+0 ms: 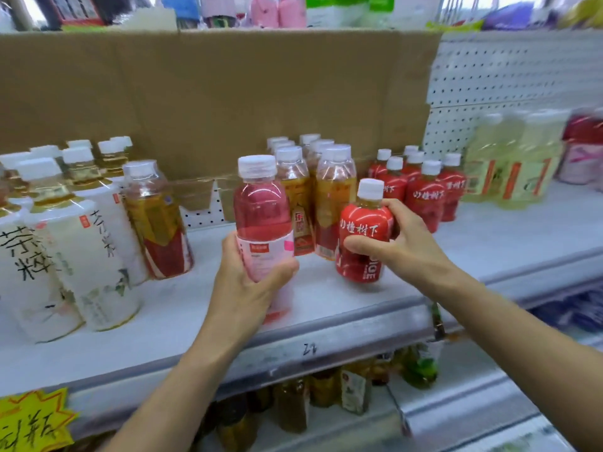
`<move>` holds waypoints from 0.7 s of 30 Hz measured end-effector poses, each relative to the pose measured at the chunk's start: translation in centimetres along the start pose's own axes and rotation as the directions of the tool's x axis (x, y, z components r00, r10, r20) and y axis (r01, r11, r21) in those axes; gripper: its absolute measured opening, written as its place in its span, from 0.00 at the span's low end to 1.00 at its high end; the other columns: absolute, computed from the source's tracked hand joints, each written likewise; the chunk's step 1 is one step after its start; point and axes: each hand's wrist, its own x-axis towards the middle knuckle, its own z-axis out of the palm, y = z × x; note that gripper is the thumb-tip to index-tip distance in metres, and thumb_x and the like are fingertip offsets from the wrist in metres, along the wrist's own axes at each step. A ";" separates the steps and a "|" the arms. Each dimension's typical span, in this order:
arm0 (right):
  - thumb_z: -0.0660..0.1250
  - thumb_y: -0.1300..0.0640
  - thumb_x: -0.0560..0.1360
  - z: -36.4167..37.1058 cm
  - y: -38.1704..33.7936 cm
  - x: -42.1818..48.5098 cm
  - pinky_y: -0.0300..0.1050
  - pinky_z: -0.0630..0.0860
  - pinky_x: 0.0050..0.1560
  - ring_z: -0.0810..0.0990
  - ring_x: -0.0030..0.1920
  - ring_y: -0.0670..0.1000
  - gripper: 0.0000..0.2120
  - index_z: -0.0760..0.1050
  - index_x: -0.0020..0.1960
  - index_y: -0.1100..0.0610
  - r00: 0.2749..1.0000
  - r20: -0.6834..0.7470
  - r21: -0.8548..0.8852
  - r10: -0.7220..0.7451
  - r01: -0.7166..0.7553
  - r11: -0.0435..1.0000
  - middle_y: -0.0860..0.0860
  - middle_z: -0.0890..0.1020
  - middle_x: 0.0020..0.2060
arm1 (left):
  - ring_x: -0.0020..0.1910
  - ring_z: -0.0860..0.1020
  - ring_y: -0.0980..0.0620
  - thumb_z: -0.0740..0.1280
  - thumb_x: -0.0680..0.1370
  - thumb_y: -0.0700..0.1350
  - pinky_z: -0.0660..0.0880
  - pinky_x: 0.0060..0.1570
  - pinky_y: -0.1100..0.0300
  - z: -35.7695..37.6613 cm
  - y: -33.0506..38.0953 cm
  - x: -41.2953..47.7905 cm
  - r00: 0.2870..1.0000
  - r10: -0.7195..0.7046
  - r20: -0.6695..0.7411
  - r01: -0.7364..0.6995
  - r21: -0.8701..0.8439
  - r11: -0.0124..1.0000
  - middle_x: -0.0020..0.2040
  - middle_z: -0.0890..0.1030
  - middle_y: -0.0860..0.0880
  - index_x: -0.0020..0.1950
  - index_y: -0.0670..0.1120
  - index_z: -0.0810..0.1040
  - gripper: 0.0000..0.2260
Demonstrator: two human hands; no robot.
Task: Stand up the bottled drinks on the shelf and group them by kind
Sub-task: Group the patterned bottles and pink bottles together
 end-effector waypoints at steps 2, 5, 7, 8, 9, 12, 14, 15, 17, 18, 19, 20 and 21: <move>0.80 0.50 0.65 -3.6 1.6 0.5 0.43 0.78 0.53 0.79 0.53 0.45 0.32 0.68 0.64 0.47 0.994 -0.105 -0.042 0.033 -0.038 0.998 0.47 0.78 0.57 | 0.46 0.79 0.68 0.75 0.72 0.48 0.77 0.37 0.69 2.7 1.2 -0.2 0.999 0.020 0.041 -0.019 -0.022 1.000 0.53 0.79 0.58 0.64 0.56 0.67 0.25; 0.79 0.39 0.60 -7.9 4.3 1.8 0.58 0.76 0.61 0.80 0.56 0.52 0.38 0.66 0.65 0.45 0.973 -0.212 -0.136 0.090 -0.121 0.983 0.48 0.79 0.57 | 0.47 0.81 0.64 0.76 0.71 0.48 0.78 0.43 0.65 7.2 2.7 -0.3 0.996 0.044 0.075 -0.039 -0.068 0.997 0.53 0.80 0.56 0.65 0.56 0.68 0.26; 0.77 0.35 0.58 -10.0 6.0 2.5 0.61 0.75 0.62 0.80 0.57 0.53 0.40 0.65 0.64 0.44 0.967 -0.232 -0.179 0.109 -0.153 0.972 0.47 0.79 0.57 | 0.48 0.81 0.62 0.76 0.72 0.46 0.77 0.45 0.64 10.5 3.5 -0.3 0.997 0.042 0.072 -0.035 -0.097 0.995 0.53 0.80 0.56 0.64 0.56 0.68 0.26; 0.77 0.36 0.59 -10.8 6.8 2.9 0.62 0.74 0.63 0.79 0.58 0.53 0.40 0.64 0.65 0.44 0.969 -0.224 -0.188 0.110 -0.153 0.970 0.47 0.79 0.57 | 0.48 0.81 0.63 0.76 0.72 0.45 0.77 0.44 0.66 12.1 3.9 -0.4 0.997 0.044 0.069 -0.037 -0.104 0.994 0.52 0.80 0.57 0.64 0.56 0.68 0.25; 0.78 0.38 0.60 -11.4 7.6 3.3 0.61 0.73 0.64 0.79 0.59 0.53 0.39 0.64 0.65 0.45 0.973 -0.203 -0.187 0.107 -0.145 0.972 0.48 0.79 0.58 | 0.47 0.80 0.64 0.76 0.72 0.45 0.77 0.41 0.68 13.8 4.4 -0.5 0.997 0.047 0.067 -0.039 -0.108 0.993 0.52 0.79 0.57 0.64 0.56 0.68 0.25; 0.79 0.46 0.67 -13.7 8.6 4.1 0.51 0.73 0.65 0.78 0.60 0.50 0.38 0.63 0.70 0.49 0.993 -0.067 -0.159 0.097 -0.107 0.982 0.49 0.78 0.61 | 0.46 0.79 0.66 0.76 0.72 0.45 0.77 0.40 0.69 18.5 5.7 -0.9 0.998 0.050 0.044 -0.045 -0.107 0.993 0.51 0.79 0.58 0.63 0.56 0.68 0.24; 0.75 0.52 0.72 -16.0 8.5 3.6 0.33 0.71 0.58 0.78 0.53 0.39 0.30 0.65 0.69 0.50 1.000 -0.004 -0.103 0.025 -0.026 0.994 0.43 0.78 0.56 | 0.46 0.80 0.66 0.76 0.72 0.45 0.78 0.43 0.65 21.6 6.3 -1.2 0.998 0.051 0.023 -0.048 -0.118 0.992 0.49 0.80 0.59 0.61 0.56 0.69 0.23; 0.73 0.53 0.75 -17.4 8.3 3.0 0.25 0.69 0.52 0.76 0.49 0.34 0.25 0.66 0.68 0.49 0.999 -0.028 -0.075 -0.031 0.029 0.997 0.39 0.77 0.52 | 0.46 0.80 0.65 0.76 0.72 0.45 0.78 0.44 0.64 23.1 6.7 -1.4 0.999 0.049 0.014 -0.047 -0.124 0.991 0.49 0.81 0.58 0.61 0.56 0.69 0.24; 0.68 0.50 0.78 -20.4 8.1 1.6 0.24 0.69 0.47 0.76 0.49 0.32 0.20 0.68 0.68 0.48 0.989 -0.100 0.001 -0.108 0.108 0.994 0.39 0.77 0.51 | 0.47 0.80 0.64 0.76 0.72 0.46 0.78 0.42 0.66 26.5 7.7 -1.7 0.998 0.065 0.010 -0.063 -0.140 0.988 0.52 0.80 0.56 0.64 0.54 0.68 0.25; 0.67 0.47 0.78 -21.9 8.1 0.8 0.27 0.71 0.50 0.76 0.52 0.34 0.21 0.68 0.69 0.48 0.989 -0.075 0.034 -0.126 0.129 0.991 0.42 0.78 0.53 | 0.47 0.80 0.63 0.76 0.72 0.47 0.78 0.43 0.65 28.4 8.2 -1.8 0.997 0.075 0.021 -0.071 -0.156 0.985 0.53 0.80 0.55 0.65 0.53 0.68 0.26; 0.67 0.45 0.77 -23.3 8.2 0.2 0.31 0.73 0.54 0.77 0.55 0.37 0.24 0.68 0.70 0.48 0.991 -0.011 0.056 -0.134 0.135 0.989 0.45 0.79 0.55 | 0.48 0.81 0.62 0.76 0.71 0.49 0.79 0.44 0.63 30.3 8.9 -2.0 0.995 0.088 0.041 -0.079 -0.180 0.980 0.53 0.81 0.55 0.66 0.52 0.68 0.27; 0.68 0.43 0.76 -24.6 8.4 -0.4 0.35 0.74 0.57 0.78 0.56 0.40 0.26 0.68 0.71 0.48 0.990 0.058 0.073 -0.126 0.122 0.990 0.46 0.80 0.56 | 0.49 0.81 0.61 0.75 0.71 0.52 0.79 0.47 0.60 32.3 9.5 -2.2 0.992 0.106 0.069 -0.089 -0.208 0.974 0.53 0.81 0.55 0.67 0.52 0.68 0.27; 0.71 0.42 0.74 -25.8 8.9 -0.7 0.38 0.76 0.58 0.79 0.57 0.42 0.28 0.69 0.70 0.48 0.988 0.104 0.073 -0.111 0.104 0.992 0.47 0.81 0.57 | 0.51 0.82 0.60 0.75 0.71 0.53 0.80 0.50 0.58 34.4 10.1 -2.5 0.987 0.126 0.104 -0.099 -0.237 0.967 0.54 0.81 0.55 0.67 0.52 0.68 0.28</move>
